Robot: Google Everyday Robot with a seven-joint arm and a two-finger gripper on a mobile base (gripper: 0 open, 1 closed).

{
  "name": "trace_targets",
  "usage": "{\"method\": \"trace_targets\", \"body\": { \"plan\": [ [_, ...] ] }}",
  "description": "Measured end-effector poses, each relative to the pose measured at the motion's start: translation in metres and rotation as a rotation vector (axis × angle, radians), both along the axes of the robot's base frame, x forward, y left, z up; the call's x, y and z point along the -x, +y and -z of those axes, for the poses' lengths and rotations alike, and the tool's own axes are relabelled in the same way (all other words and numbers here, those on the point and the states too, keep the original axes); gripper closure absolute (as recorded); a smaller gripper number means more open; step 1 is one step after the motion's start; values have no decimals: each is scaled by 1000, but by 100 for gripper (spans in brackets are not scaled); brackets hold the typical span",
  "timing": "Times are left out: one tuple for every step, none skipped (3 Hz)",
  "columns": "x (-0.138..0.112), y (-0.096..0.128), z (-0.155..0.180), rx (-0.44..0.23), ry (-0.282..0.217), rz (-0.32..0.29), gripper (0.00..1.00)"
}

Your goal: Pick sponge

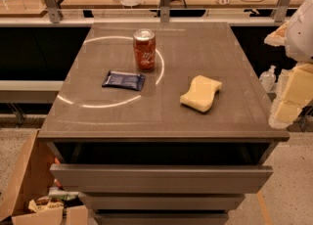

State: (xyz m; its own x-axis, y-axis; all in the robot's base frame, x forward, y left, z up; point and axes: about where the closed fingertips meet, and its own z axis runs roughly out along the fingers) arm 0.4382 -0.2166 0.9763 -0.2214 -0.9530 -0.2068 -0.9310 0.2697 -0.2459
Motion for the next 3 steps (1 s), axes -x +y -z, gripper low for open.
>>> {"method": "trace_targets", "body": {
  "plan": [
    [0,0,0,0,0,0,0],
    [-5,4,4,-58,10,-9,0],
    [-22,10,22,-120,-16,27,0]
  ]
}}
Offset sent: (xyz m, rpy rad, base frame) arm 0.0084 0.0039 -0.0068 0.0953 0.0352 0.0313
